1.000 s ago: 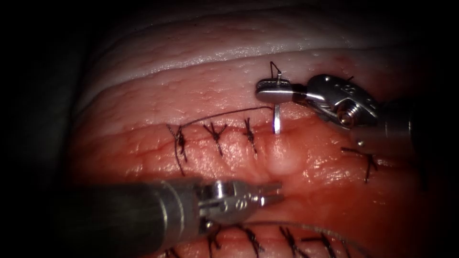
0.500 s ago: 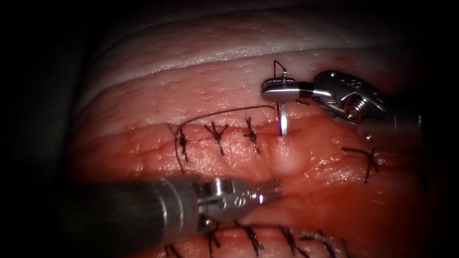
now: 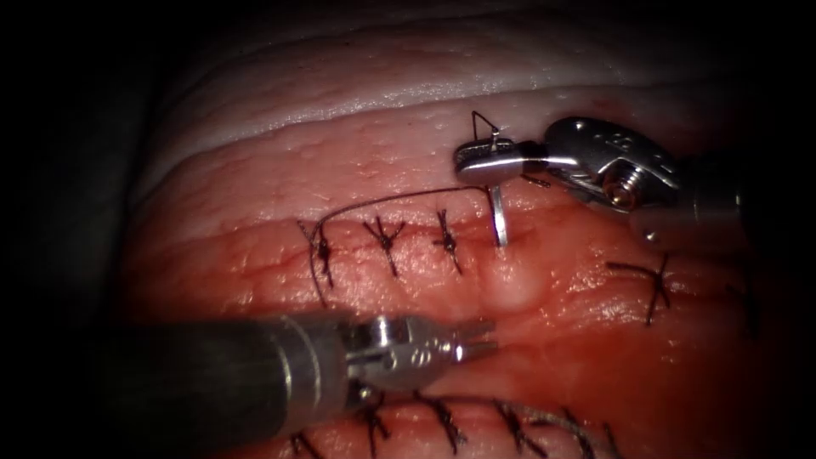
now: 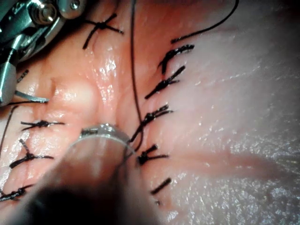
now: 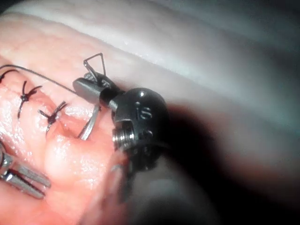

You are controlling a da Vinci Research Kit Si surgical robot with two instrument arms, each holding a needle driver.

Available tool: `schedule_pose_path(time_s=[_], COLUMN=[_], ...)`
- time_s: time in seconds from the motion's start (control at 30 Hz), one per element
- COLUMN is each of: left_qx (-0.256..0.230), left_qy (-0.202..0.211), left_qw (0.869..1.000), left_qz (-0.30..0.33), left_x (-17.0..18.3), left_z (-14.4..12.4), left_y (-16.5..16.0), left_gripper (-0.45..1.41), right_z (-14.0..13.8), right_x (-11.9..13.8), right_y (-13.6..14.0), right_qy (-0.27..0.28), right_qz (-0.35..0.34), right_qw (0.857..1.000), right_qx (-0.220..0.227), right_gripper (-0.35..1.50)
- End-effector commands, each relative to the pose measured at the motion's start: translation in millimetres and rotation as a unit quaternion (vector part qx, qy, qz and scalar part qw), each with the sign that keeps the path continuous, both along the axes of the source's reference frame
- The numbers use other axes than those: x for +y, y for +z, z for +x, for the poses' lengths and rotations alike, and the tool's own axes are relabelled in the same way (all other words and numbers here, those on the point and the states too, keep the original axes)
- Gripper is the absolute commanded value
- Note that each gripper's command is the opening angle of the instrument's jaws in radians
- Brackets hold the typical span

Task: Wound Closure
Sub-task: Push needle through flesh below wound with right end-effector

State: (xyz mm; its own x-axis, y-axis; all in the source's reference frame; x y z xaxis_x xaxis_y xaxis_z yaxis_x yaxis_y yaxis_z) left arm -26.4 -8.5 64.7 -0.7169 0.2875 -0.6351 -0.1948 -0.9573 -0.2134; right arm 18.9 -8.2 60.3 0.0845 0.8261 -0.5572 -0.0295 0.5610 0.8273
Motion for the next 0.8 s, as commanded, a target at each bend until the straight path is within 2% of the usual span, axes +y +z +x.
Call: schedule_pose_path(time_s=[0.03,0.13,0.37,0.67,0.8], left_qx=[0.000,-0.001,-0.001,-0.002,-0.002], left_qy=[0.000,0.000,0.001,0.002,0.002], left_qw=[1.000,1.000,1.000,1.000,1.000], left_qz=[0.000,0.000,0.000,0.000,0.000], left_x=[0.0,-0.1,0.0,-0.1,-0.1], left_z=[-0.5,-0.5,-0.4,-0.2,-0.1], left_y=[0.5,0.5,0.5,0.5,0.5], left_gripper=[-0.10,-0.10,-0.10,-0.10,-0.10], right_z=[1.0,1.1,1.7,3.0,3.0], right_x=[0.2,0.1,-0.7,-2.3,-2.8], right_y=[0.4,0.2,-0.4,-1.7,-2.4], right_qy=[-0.004,-0.010,-0.033,-0.075,-0.071], right_qz=[0.000,0.012,0.107,0.181,0.225], right_qw=[1.000,1.000,0.993,0.977,0.969], right_qx=[0.005,0.010,0.029,0.088,0.076], right_gripper=[-0.35,-0.35,-0.35,-0.35,-0.35])
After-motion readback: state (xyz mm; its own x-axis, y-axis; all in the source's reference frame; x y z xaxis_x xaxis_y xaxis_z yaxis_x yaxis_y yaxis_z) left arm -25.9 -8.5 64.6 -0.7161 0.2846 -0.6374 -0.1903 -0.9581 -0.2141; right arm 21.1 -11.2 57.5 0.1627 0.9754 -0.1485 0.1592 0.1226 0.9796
